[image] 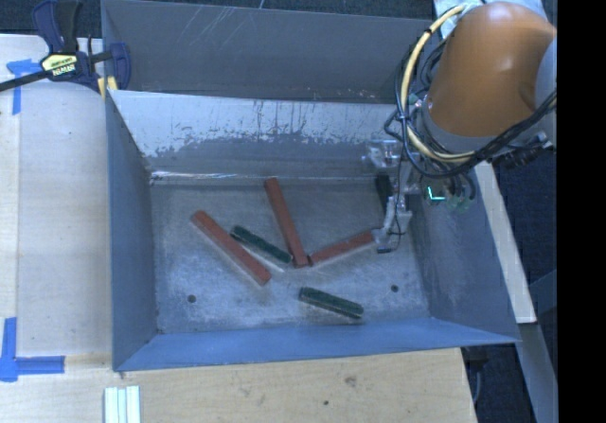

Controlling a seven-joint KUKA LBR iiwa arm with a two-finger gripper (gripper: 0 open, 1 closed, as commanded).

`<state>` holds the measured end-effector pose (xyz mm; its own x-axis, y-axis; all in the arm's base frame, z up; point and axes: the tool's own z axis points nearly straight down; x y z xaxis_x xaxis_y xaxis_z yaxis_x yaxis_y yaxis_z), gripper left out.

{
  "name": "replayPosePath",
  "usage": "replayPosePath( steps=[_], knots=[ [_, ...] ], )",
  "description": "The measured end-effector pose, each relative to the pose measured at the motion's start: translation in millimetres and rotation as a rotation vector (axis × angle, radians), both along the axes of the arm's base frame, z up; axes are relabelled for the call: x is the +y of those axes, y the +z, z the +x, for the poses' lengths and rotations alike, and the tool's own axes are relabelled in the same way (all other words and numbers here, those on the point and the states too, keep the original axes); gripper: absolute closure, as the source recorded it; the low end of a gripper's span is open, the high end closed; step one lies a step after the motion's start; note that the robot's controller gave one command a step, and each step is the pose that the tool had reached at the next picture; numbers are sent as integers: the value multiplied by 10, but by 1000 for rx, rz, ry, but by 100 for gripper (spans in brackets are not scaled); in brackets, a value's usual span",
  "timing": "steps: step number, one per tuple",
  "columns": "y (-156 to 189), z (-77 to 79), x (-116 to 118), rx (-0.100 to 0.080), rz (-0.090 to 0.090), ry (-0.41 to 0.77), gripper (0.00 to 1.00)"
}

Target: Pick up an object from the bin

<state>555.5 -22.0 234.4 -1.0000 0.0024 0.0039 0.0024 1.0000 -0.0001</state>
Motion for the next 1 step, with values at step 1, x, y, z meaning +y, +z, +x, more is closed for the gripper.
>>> replayPosePath(
  steps=[1],
  knots=[
    [39,15,0,-8,0,0,0]
  ],
)
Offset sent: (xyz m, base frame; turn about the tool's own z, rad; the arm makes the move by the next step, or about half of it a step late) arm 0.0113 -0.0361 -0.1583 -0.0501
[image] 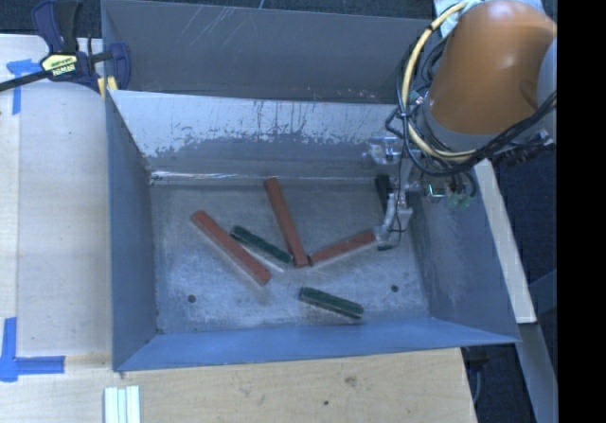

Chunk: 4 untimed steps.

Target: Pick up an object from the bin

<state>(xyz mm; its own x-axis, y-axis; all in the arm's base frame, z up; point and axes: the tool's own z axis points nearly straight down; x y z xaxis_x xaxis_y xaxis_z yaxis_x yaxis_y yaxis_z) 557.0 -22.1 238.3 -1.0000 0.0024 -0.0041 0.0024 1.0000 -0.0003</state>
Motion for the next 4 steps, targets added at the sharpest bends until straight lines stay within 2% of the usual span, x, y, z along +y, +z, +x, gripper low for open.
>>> replayPosePath(
  steps=[1,2,3,4],
  knots=[
    [-542,52,-126,-6,-1,20,0],
    [-987,-372,-330,1,0,-116,0],
    [-1453,-71,-199,-2,1,-335,0],
    [-1678,-400,-490,1,0,-338,100]
  ],
)
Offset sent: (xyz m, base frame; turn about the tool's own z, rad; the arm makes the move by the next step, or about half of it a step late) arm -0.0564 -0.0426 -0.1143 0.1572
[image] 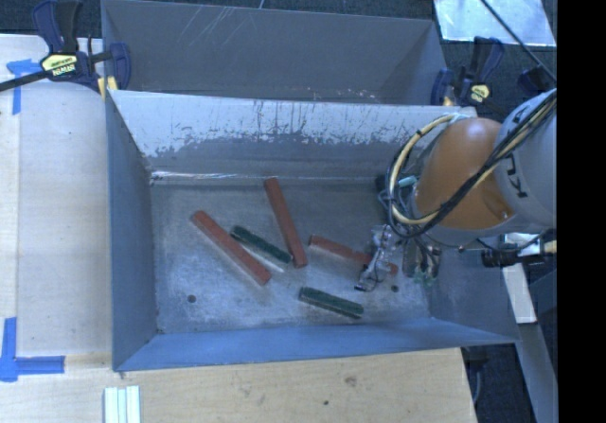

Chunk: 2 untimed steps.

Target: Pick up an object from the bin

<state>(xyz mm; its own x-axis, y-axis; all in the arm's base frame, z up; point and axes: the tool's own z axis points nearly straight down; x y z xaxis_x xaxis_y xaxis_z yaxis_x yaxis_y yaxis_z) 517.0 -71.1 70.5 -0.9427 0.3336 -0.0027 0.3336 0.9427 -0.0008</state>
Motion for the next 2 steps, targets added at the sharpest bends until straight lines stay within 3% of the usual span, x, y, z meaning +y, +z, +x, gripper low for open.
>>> replayPosePath(
  steps=[1,2],
  knots=[
    [0,0,0,0,0,0,100],
    [544,3,-161,6,2,-12,100]
  ],
)
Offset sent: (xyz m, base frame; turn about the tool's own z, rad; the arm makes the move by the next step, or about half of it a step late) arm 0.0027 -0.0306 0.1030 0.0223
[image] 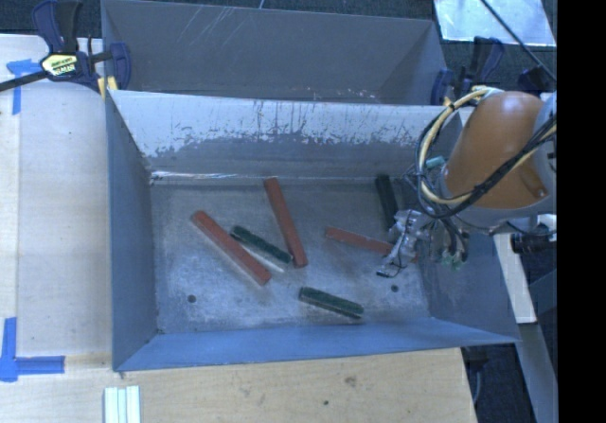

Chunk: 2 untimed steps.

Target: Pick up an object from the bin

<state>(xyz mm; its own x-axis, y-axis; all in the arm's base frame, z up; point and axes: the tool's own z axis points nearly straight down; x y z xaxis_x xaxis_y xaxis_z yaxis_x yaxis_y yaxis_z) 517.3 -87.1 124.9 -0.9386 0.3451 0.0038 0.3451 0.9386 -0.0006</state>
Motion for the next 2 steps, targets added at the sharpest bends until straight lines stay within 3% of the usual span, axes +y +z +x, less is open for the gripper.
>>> replayPosePath(
  steps=[1,2],
  knots=[
    [612,-51,308,-1,-3,12,100],
    [1453,-56,83,-12,-3,73,100]
  ],
)
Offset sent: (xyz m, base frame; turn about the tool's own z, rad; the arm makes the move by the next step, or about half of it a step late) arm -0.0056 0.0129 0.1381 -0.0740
